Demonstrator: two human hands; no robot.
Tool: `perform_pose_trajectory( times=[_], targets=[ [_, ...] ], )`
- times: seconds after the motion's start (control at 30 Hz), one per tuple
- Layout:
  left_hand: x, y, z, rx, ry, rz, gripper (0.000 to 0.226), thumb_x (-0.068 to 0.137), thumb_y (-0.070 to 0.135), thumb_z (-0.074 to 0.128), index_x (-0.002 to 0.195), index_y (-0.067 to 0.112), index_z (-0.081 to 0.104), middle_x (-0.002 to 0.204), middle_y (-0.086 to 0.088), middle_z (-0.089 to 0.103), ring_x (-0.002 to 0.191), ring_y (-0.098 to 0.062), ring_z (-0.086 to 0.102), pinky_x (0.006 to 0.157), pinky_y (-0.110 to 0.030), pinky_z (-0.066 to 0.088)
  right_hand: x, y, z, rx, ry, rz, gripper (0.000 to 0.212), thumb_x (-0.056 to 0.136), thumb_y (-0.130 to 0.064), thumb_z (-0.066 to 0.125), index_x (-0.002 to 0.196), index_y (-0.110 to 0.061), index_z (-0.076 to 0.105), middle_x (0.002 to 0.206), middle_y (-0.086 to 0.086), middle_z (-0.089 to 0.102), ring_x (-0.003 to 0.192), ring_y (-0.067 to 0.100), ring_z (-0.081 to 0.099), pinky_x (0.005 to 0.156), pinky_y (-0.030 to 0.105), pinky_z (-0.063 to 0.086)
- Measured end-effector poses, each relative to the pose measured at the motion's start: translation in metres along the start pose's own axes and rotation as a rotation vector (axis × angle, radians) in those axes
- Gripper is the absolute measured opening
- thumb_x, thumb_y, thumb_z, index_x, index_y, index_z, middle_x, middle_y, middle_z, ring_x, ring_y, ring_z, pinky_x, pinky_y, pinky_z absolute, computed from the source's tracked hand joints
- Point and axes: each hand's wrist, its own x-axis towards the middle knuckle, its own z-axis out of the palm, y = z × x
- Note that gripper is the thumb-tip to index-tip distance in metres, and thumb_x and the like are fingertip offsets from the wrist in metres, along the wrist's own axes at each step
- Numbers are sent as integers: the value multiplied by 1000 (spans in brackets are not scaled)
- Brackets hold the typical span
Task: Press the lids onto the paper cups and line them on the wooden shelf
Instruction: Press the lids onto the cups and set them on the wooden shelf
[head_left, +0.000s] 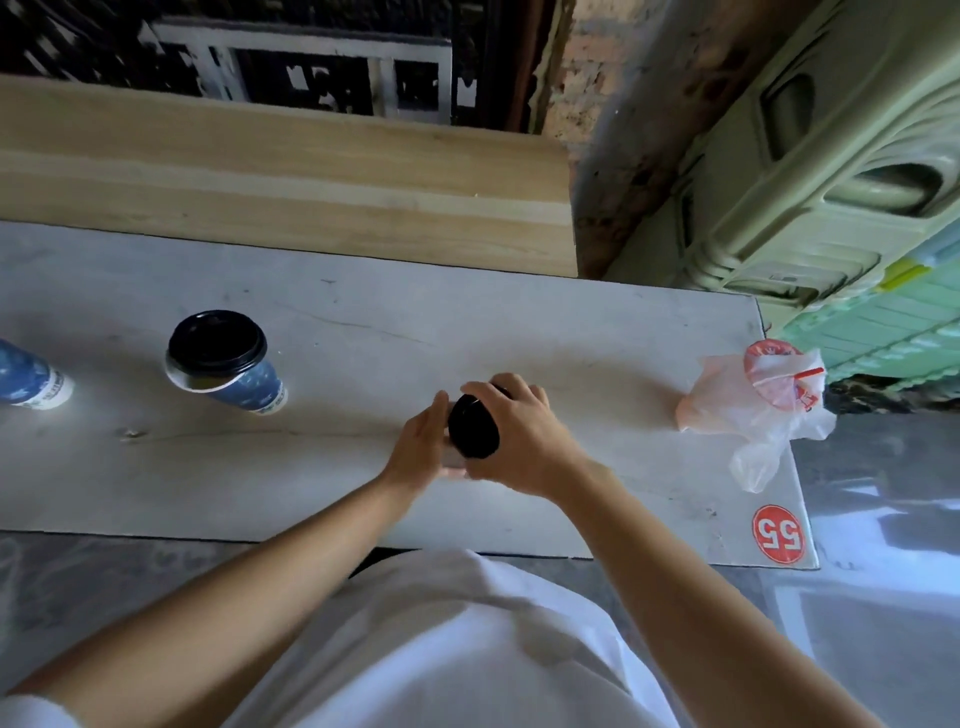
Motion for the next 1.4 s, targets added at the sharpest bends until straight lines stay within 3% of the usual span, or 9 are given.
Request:
perform_pose_trajectory(
  times=[0.1, 0.17, 0.27, 0.33, 0.43, 0.5, 0.73, 1.1, 1.4],
  targets=[
    [21, -1, -16, 240, 58, 89, 46, 107, 47, 31, 113, 22, 70, 113, 6, 70, 107, -20, 65, 87, -34, 48, 19, -5, -15, -37, -26, 29, 80, 70, -38, 79, 142, -35, 44, 140, -3, 40, 129, 28, 37, 97, 46, 51],
    [45, -6, -37, 582, 151, 265, 50, 103, 50, 36, 121, 13, 65, 119, -1, 66, 113, -26, 61, 92, -33, 43, 38, -8, -25, -60, -34, 32, 78, 71, -34, 78, 140, -37, 43, 139, -5, 40, 128, 27, 37, 96, 46, 52],
    [82, -26, -65, 1106, 252, 359, 66, 90, 54, 58, 133, 5, 59, 139, -22, 57, 128, -48, 52, 103, -55, 48, 71, -10, -42, -118, -59, 44, 77, 72, -36, 78, 140, -37, 42, 140, -5, 40, 127, 26, 39, 97, 44, 51],
    [100, -35, -74, 1231, 280, 295, 77, 85, 54, 65, 143, 4, 51, 152, -29, 43, 138, -55, 39, 110, -61, 38, 94, -12, -55, -115, -83, 94, 79, 72, -35, 77, 142, -35, 42, 141, -3, 41, 128, 26, 40, 98, 42, 48],
    [117, -42, -84, 1228, 350, 249, 84, 87, 58, 52, 151, 5, 40, 159, -31, 29, 144, -57, 27, 116, -63, 23, 128, -17, -72, -108, -79, 125, 77, 70, -34, 79, 140, -32, 46, 138, -1, 45, 124, 23, 47, 94, 34, 45],
    [122, -47, -83, 1223, 393, 265, 85, 85, 54, 55, 153, 6, 38, 161, -29, 25, 147, -56, 20, 118, -62, 18, 147, -20, -84, -123, -58, 102, 75, 71, -33, 81, 137, -31, 48, 134, -1, 47, 114, 18, 49, 88, 29, 42],
    [129, -56, -74, 1205, 490, 268, 84, 86, 56, 52, 153, 8, 37, 164, -25, 20, 149, -53, 18, 119, -61, 17, 209, -22, -127, -163, 94, 79, 68, 73, -33, 83, 133, -28, 51, 123, -1, 51, 102, 14, 46, 65, 10, 32],
    [130, -53, -76, 1220, 529, 301, 80, 84, 58, 47, 149, 11, 48, 163, -24, 26, 148, -54, 19, 117, -63, 21, 299, -34, -149, -244, 187, 37, 71, 74, -39, 82, 134, -25, 47, 129, 7, 57, 117, 27, 53, 92, 35, 47],
    [129, -49, -74, 1240, 563, 301, 80, 81, 56, 53, 147, 11, 49, 163, -21, 28, 150, -53, 16, 120, -61, 15, 332, -25, -135, -300, 112, 81, 74, 75, -39, 81, 138, -24, 44, 129, 8, 54, 122, 29, 49, 86, 34, 45]
  ],
)
